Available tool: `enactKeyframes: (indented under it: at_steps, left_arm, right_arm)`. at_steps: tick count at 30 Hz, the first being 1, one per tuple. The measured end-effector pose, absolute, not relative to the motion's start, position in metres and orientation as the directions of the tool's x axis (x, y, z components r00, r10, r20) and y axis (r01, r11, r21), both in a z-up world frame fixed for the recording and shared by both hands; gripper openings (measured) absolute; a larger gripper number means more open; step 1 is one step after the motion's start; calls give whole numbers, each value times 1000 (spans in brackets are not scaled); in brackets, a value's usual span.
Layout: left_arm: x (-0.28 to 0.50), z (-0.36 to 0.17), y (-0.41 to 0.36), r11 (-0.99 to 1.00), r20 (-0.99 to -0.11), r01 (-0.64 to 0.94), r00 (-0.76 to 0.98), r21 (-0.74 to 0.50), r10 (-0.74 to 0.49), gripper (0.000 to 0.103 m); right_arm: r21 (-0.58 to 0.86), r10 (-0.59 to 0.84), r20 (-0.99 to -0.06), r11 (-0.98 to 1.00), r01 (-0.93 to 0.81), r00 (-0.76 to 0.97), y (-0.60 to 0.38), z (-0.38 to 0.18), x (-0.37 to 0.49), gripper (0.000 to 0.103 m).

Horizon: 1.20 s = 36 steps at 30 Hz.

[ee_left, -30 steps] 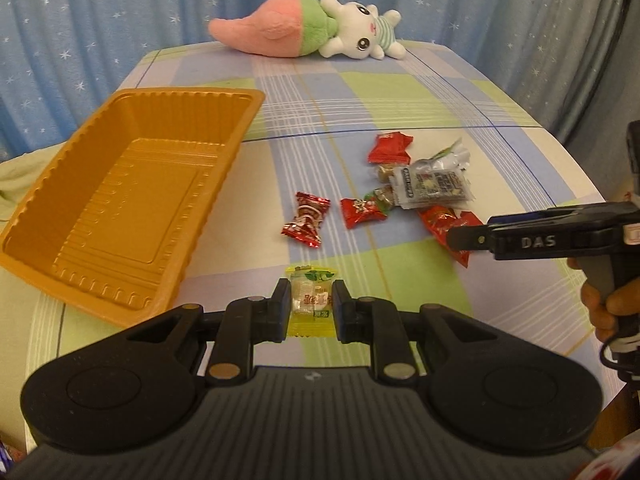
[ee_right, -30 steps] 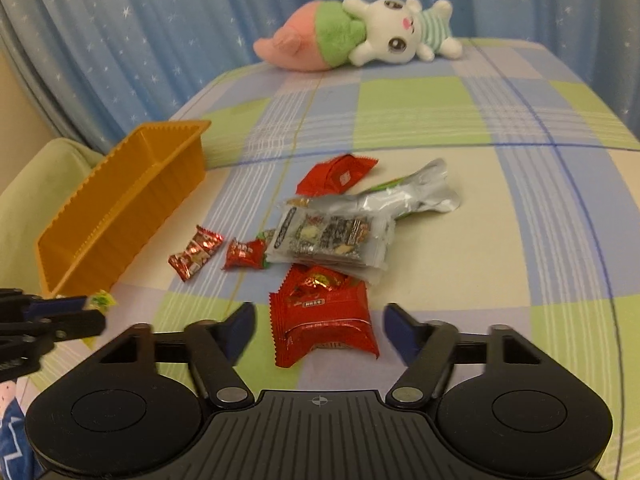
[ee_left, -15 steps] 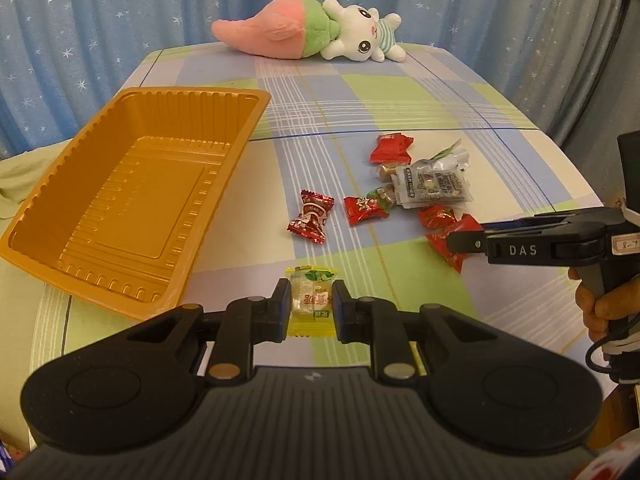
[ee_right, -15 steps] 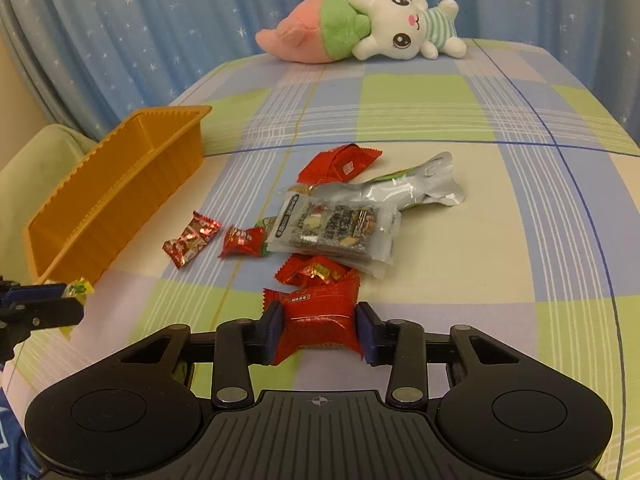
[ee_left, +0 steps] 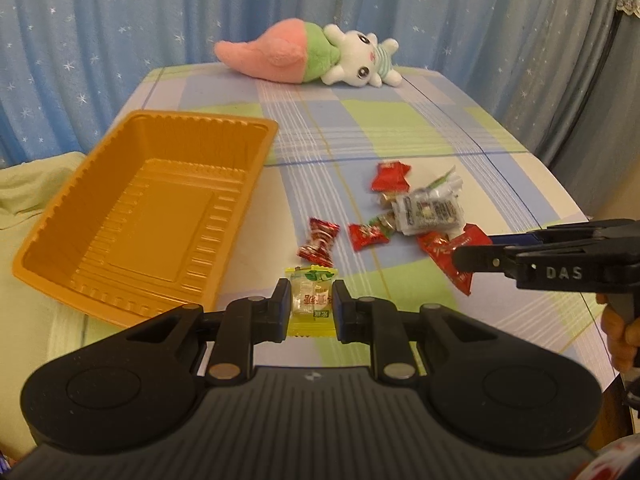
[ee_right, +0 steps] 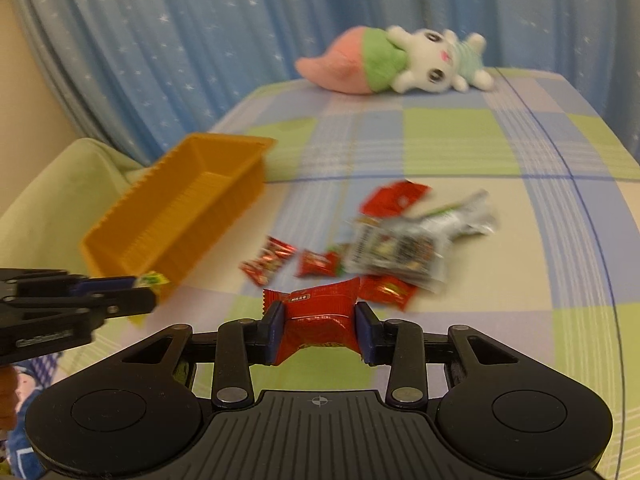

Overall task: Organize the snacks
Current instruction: 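Carry both snacks over the orange tray and open both tools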

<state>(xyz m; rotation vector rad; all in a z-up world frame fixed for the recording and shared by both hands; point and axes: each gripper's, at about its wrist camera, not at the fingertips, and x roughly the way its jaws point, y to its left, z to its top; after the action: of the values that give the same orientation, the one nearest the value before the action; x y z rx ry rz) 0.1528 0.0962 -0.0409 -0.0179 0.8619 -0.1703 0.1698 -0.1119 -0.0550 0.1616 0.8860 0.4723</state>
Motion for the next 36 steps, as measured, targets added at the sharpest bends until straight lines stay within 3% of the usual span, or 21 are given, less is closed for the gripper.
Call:
enactKeyframes:
  at_steps: [18,36]
  left_arm:
    - [159,-20,211,998,-733,-23,680,-52,-23,20]
    - [200,-42,271,999,-755,-14,656,-47,-26,20]
  right_arm:
    - [358,622,-661,753,-552,421,31,-18,182,38]
    - [304,537,-747,800,-517,393,124,-48,226,38]
